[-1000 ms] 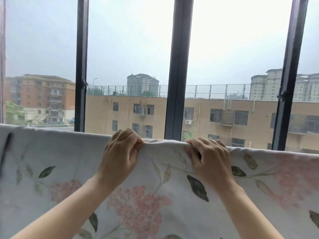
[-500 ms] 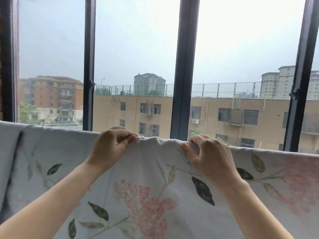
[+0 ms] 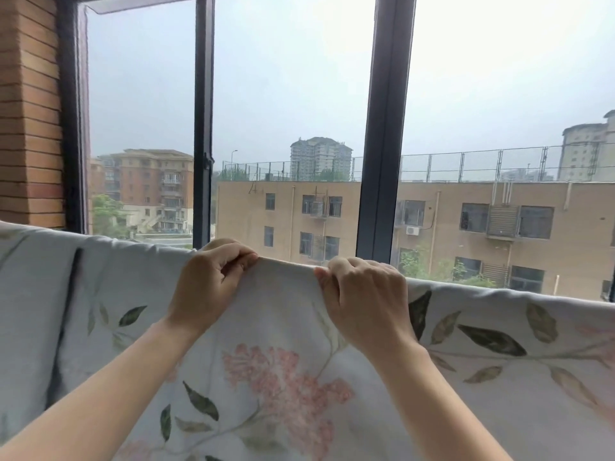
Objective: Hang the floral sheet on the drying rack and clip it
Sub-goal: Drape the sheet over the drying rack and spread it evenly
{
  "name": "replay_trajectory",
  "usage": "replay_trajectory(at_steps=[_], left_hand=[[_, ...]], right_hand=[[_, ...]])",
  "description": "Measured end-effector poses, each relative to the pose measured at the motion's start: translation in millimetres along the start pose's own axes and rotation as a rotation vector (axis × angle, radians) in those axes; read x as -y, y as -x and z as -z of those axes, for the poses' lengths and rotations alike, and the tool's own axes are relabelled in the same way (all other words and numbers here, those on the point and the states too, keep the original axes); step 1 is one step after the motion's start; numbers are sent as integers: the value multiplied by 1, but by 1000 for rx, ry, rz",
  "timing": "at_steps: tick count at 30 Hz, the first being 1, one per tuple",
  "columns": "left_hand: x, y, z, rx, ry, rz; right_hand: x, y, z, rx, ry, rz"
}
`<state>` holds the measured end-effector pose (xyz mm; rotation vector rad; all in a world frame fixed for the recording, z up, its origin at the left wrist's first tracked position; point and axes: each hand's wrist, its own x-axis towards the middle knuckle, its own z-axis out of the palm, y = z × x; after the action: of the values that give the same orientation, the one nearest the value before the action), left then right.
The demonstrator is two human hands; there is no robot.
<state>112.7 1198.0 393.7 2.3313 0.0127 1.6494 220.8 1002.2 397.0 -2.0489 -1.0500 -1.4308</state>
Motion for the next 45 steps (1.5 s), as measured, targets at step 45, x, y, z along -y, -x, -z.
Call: replay_trajectory(at_steps=[45], left_hand=[[149,-10,90,163,58,-29]], right_hand=[[132,-18,-68,-106,71,-193]])
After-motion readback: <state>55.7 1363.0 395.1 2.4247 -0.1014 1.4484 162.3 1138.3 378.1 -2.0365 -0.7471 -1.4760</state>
